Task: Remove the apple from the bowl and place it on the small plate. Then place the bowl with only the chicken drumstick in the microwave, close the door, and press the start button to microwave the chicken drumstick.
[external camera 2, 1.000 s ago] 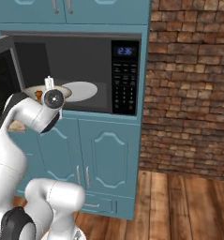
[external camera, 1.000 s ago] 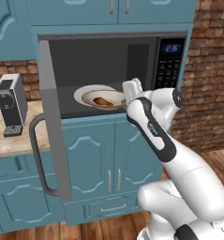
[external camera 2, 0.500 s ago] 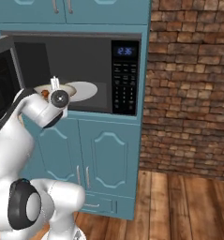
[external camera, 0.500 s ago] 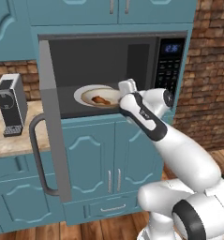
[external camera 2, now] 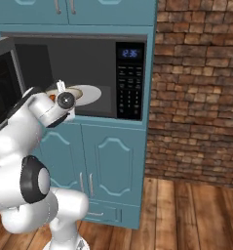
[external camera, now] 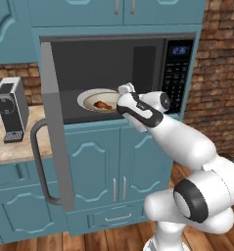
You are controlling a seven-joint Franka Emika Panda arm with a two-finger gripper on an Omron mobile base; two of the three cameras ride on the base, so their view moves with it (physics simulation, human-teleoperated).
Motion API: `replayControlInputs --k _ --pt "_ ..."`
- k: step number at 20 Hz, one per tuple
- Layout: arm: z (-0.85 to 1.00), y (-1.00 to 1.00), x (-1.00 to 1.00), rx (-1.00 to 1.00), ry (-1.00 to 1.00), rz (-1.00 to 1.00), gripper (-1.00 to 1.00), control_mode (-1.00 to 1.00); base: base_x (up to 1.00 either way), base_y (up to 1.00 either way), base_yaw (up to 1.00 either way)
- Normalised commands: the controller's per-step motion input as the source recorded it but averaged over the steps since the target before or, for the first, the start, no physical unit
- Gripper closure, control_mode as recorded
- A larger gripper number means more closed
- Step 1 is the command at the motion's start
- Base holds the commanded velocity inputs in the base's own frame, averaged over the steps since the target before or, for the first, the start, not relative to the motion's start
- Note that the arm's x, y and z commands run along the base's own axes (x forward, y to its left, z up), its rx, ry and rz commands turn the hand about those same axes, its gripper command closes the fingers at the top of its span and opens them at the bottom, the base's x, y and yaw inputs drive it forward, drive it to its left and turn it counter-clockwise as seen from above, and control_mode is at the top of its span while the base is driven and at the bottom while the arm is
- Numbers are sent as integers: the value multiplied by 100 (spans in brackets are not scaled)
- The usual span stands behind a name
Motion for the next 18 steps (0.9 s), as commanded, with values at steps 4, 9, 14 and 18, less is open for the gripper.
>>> replayControlInputs --k 4,9,14,18 --pt "-29 10 50 -7 0 0 100 -100 0 0 0" --pt "-6 0 53 -1 0 -1 100 -100 0 0 0" --pt "-2 0 47 0 0 -2 100 -100 0 0 0" --pt "-8 0 46 0 0 0 100 -100 0 0 0"
